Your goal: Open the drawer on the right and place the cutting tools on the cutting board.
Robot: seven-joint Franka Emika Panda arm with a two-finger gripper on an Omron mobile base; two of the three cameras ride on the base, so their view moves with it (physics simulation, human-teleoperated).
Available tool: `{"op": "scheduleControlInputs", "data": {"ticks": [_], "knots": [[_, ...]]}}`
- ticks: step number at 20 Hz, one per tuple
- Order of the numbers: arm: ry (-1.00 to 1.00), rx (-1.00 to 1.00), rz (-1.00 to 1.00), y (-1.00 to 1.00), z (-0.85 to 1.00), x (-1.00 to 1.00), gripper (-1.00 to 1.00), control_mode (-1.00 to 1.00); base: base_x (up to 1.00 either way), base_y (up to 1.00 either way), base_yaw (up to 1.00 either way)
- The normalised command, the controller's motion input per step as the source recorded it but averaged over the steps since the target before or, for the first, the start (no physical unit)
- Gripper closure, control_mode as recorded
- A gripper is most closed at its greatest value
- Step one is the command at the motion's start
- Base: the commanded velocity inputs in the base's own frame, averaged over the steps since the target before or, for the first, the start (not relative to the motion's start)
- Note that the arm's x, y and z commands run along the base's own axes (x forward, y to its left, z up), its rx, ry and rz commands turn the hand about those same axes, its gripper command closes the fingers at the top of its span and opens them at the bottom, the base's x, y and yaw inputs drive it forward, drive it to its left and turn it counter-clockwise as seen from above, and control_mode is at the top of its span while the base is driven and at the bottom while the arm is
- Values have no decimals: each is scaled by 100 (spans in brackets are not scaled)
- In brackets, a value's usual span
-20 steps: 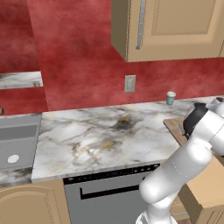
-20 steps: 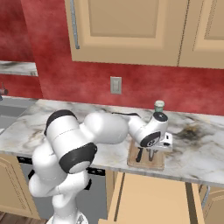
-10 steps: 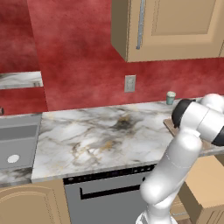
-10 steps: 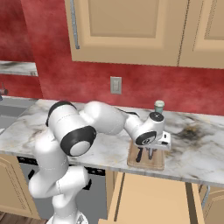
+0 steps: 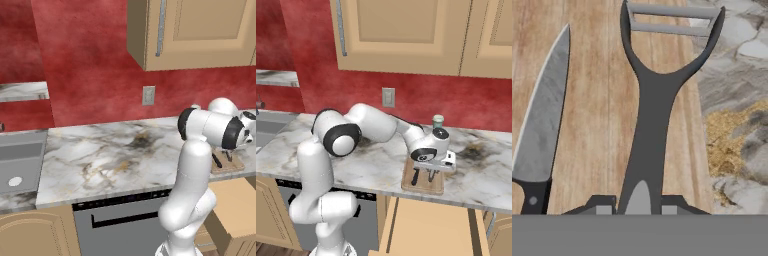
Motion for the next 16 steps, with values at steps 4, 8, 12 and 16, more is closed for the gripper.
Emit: {"op": "scheduleControlInputs", "data": {"ticks": [4,8,12,16], "knots": [[0,0,0,0,0,0,-100,-100,0,0,0],[0,0,3,0,0,0,-100,-100,0,0,0],[0,0,0,10,0,-5,-100,-100,0,0,0],[-4,0,0,21,5,-23,-100,-100,0,0,0]]}}
